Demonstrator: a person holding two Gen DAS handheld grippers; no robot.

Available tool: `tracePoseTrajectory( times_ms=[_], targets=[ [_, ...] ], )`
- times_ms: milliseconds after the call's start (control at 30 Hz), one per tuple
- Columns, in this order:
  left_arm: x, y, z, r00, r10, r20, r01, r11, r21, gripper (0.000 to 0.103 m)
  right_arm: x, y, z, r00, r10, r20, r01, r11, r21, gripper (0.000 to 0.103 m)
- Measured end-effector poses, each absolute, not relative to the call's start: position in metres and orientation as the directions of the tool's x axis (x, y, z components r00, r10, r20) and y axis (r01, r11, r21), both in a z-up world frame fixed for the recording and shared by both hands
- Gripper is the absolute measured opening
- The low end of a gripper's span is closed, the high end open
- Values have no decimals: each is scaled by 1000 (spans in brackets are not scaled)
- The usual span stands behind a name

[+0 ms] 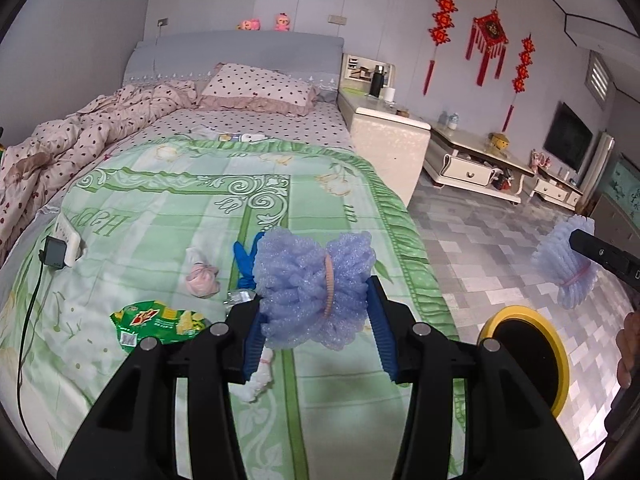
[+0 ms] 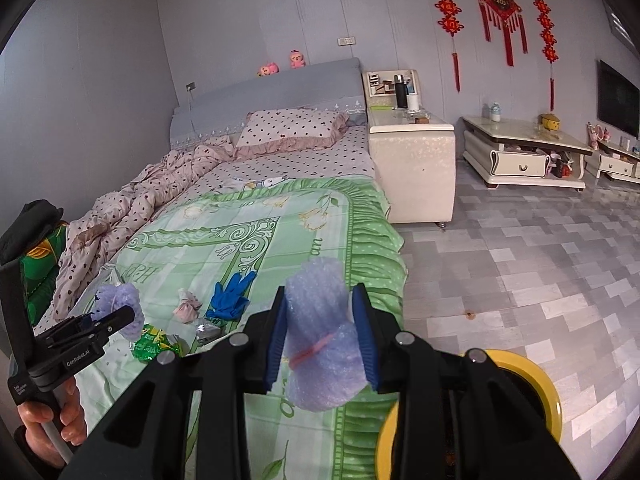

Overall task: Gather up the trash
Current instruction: 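Carry both mesh scrubbers over the yellow bin with both tools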

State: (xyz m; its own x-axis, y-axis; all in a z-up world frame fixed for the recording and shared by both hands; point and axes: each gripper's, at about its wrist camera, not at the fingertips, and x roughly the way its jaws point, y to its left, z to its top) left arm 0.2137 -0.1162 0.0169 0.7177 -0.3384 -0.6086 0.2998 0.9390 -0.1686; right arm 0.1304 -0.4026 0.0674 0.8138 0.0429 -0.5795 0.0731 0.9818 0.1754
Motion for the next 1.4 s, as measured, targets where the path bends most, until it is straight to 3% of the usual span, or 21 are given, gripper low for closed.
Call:
tracePoseTrajectory(
  times_ms=[733, 1400],
  targets=[
    [165, -275, 41, 612, -523, -593, 537, 826, -174, 45, 73, -512, 90, 834, -117, -539, 243, 955, 169, 31],
    [162, -367, -36, 466, -574, -673, 635, 747, -198, 47, 71, -578, 18, 767, -122, -630, 341, 909, 239, 33]
  ],
)
